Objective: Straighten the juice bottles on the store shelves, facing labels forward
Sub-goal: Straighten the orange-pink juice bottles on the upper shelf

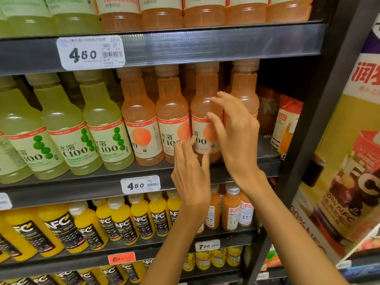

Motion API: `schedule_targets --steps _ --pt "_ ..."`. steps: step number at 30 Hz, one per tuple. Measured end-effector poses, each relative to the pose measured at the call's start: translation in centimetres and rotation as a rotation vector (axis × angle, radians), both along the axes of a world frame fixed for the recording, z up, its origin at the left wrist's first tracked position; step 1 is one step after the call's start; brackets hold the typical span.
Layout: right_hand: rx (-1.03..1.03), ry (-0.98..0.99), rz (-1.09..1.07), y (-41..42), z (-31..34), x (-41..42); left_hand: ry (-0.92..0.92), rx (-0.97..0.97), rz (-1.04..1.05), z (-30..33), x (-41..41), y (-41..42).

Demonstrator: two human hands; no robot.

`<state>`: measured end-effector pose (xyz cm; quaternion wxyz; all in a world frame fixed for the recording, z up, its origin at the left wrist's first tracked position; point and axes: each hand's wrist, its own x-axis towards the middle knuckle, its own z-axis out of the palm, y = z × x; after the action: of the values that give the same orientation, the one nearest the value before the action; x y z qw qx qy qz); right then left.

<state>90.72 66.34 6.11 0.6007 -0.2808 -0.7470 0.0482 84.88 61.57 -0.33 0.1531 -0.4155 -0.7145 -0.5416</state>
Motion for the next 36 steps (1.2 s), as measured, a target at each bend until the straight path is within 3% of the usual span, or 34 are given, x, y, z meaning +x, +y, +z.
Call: schedule_targets --steps 7,11,13,15,18,24,28,36 --pt "0.031 -0.030 0.013 -0.1 -0.2 -0.2 0.041 -0.015 0.020 -0.1 0.0 0.2" --pt "0.089 0.234 -0.042 0.3 -0.1 1.5 0.061 0.031 0.003 -0.3 0.0 0.0" --pt "0.016 0.279 -0.110 1.2 0.2 2.5 0.087 0.077 -0.024 -0.4 0.4 -0.1" --pt "-0.206 0.156 -0.080 2.3 0.2 3.0 0.077 0.109 -0.086 -0.3 0.9 0.0" --pt "-0.440 0.031 0.052 3.3 0.1 3.0 -0.010 0.090 -0.197 -0.4 1.6 0.0" --pt "-0.402 0.181 0.119 1.5 -0.1 4.6 -0.193 -0.012 -0.479 -0.6 2.3 -0.9" --pt "-0.378 0.143 0.167 -0.8 -0.1 6.1 -0.481 -0.030 -0.693 -0.3 3.3 -2.1" --pt "-0.554 0.173 0.425 -3.7 0.7 7.8 -0.668 -0.027 -0.987 0.2 3.9 -6.2"
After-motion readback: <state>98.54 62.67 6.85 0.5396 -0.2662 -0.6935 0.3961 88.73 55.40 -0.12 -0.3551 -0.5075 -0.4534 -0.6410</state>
